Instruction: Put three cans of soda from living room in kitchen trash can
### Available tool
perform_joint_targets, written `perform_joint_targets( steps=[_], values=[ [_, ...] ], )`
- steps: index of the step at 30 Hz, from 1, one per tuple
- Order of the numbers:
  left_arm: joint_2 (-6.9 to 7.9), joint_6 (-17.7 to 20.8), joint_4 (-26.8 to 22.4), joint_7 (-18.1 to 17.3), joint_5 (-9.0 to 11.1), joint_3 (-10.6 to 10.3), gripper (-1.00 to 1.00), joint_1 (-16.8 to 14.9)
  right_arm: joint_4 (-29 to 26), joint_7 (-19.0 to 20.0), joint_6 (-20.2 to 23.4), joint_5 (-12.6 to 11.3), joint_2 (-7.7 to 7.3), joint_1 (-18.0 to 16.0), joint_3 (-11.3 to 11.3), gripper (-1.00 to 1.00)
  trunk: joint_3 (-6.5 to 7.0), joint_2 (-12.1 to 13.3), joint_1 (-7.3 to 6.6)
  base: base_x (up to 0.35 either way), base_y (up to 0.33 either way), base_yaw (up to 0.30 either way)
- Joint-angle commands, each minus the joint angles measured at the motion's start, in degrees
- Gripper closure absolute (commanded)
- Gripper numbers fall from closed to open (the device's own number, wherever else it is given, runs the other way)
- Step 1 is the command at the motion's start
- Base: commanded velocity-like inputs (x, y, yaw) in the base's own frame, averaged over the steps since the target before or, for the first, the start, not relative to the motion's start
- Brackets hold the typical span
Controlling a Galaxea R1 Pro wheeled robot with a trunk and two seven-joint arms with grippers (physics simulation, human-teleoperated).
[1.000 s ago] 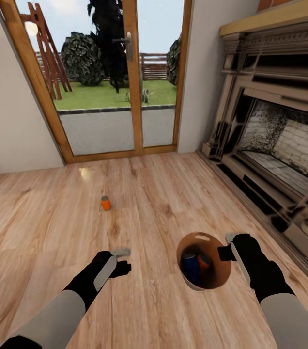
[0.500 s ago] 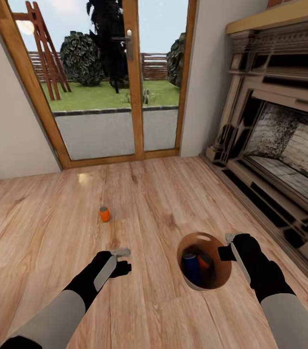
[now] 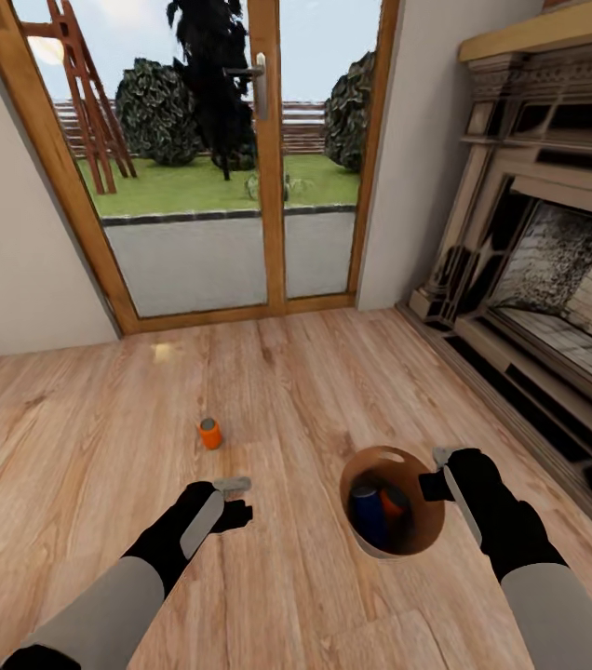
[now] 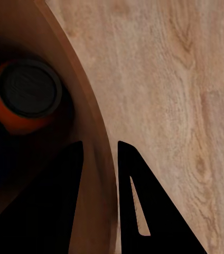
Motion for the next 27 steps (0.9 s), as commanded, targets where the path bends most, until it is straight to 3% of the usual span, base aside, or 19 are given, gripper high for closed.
perform_joint_targets(
  steps=[1, 12, 20, 27],
  values=[
    [-0.03, -0.01, 0.0, 0.0, -0.01, 0.0, -1.0, -0.01, -0.01, 0.18, 0.0, -0.81, 0.01, -0.02, 0.0, 1.0, 0.01, 0.0, 0.0, 0.301, 0.193, 0.0],
    [0.0, -0.02, -0.33, -0.03, -0.01, 0.0, -1.0, 0.01, -0.01, 0.11, 0.0, -0.81, 0.03, 0.0, 0.0, 1.0, 0.01, 0.0, 0.0, 0.301, 0.187, 0.0],
    [0.2, 0.12, -5.18, 0.07, -0.01, -0.06, -1.0, 0.23, 0.01, 0.11, 0.0, -0.74, -0.06, -0.02, 0.0, 1.0, 0.01, 0.0, 0.0, 0.302, 0.173, 0.0],
    [0.12, 0.07, -6.13, 0.36, -0.01, -0.08, -1.0, 0.28, -0.01, 0.14, 0.0, -0.73, -0.08, -0.03, -0.07, 1.0, 0.01, 0.0, 0.0, 0.329, 0.055, 0.0]
  ],
)
